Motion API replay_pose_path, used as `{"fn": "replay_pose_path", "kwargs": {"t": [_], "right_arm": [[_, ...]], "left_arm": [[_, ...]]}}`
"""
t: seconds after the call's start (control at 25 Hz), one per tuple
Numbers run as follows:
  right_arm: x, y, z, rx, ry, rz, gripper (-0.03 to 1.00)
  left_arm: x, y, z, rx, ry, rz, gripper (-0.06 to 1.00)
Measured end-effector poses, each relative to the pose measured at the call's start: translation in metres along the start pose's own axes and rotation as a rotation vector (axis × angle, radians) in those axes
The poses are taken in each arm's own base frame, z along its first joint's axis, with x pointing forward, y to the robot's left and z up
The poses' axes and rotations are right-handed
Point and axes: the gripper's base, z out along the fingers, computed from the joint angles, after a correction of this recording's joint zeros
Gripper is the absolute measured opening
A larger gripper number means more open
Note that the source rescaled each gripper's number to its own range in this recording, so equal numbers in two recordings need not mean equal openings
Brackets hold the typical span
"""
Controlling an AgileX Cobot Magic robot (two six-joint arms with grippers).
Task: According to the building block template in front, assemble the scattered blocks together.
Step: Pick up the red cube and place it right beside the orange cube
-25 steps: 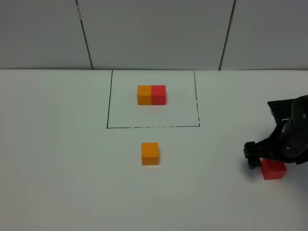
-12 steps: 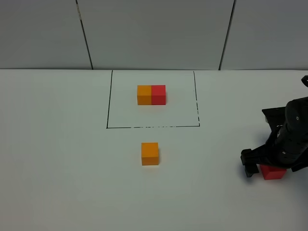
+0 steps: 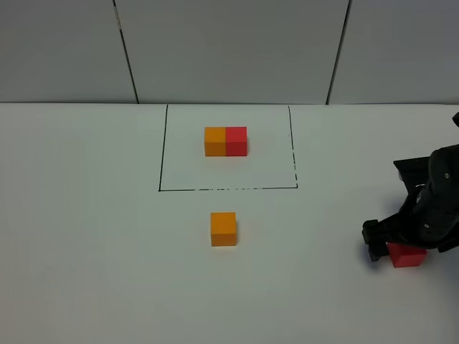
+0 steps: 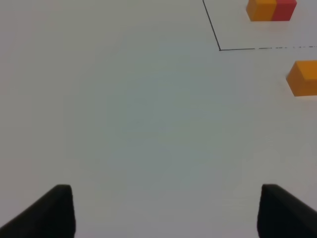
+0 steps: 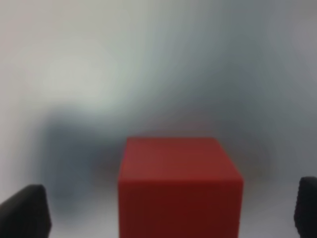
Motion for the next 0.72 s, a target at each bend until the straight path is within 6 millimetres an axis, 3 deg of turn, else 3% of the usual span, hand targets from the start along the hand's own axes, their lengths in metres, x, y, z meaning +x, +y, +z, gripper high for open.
{"fn": "replay_pose_path", "kwargs": {"t": [0.32,0.72], "right_arm": [[-0.002,0.000,0.001,-0.003,-0.020,0.000,1.00],[0.000,0.001,0.017,-0.003,0.027,-0.017,1.00]], "left_arm": [[0.000,0.000,0.000,0.000,0.000,0.000,0.94],[0.000,0.000,0.000,0.000,0.000,0.000,0.94]]}}
